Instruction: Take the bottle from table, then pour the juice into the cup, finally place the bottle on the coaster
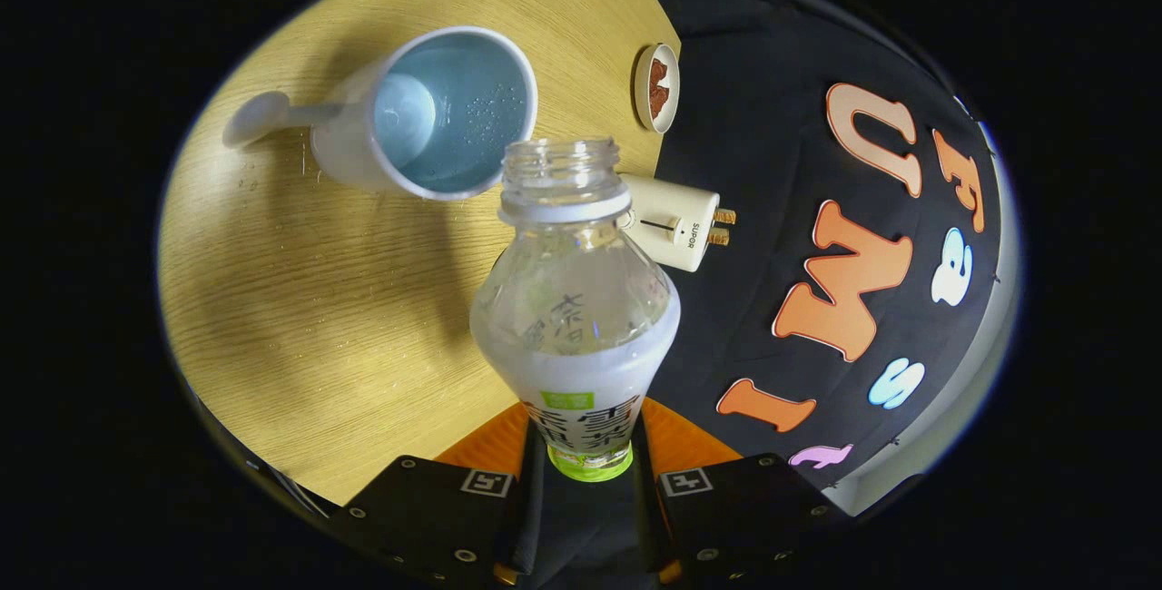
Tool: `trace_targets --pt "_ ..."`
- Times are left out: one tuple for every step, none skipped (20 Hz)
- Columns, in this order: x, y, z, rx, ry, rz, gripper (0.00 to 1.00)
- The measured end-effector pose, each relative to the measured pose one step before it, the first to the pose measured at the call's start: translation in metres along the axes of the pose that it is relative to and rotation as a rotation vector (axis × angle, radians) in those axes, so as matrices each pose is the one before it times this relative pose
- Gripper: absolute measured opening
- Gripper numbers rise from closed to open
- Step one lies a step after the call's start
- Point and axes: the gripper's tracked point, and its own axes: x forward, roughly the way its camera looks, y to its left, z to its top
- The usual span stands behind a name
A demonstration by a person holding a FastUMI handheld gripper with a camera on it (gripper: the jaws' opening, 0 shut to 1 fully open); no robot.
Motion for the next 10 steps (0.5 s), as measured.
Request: trace_targets --pt "-0.00078 -0.00092 0.00067 -0.00538 0.00242 0.00160 0.44" --pt "0.00050 0.00014 -0.00059 -0.00298 0.00129 0.00266 0.44" --pt "-0.00081 0.00013 0.00005 -0.00319 -0.00012 0.00256 0.44" --pt "0.00039 0.00018 0.00026 -0.00383 0.00074 0.00209 0.44" --pt "-0.00013 -0.00054 0.00006 -0.00406 0.00066 0.00188 0.44" --pt "-0.00131 0.00200 0.00097 -0.00439 0.00151 0.00166 0.44" --pt "-0.00038 0.00121 0.00024 -0.00167 0.00095 0.00185 0.45" --pt "0.00022 -0.00081 -0.00069 -0.00385 0.00193 0.00173 0.44" --pt "-0.00010 -0.00118 -0.00038 -0.00341 -0.00026 -0.00044 0.44" --pt "0.00017 0.00046 0.00089 -0.00292 0.00101 0.00232 0.44"
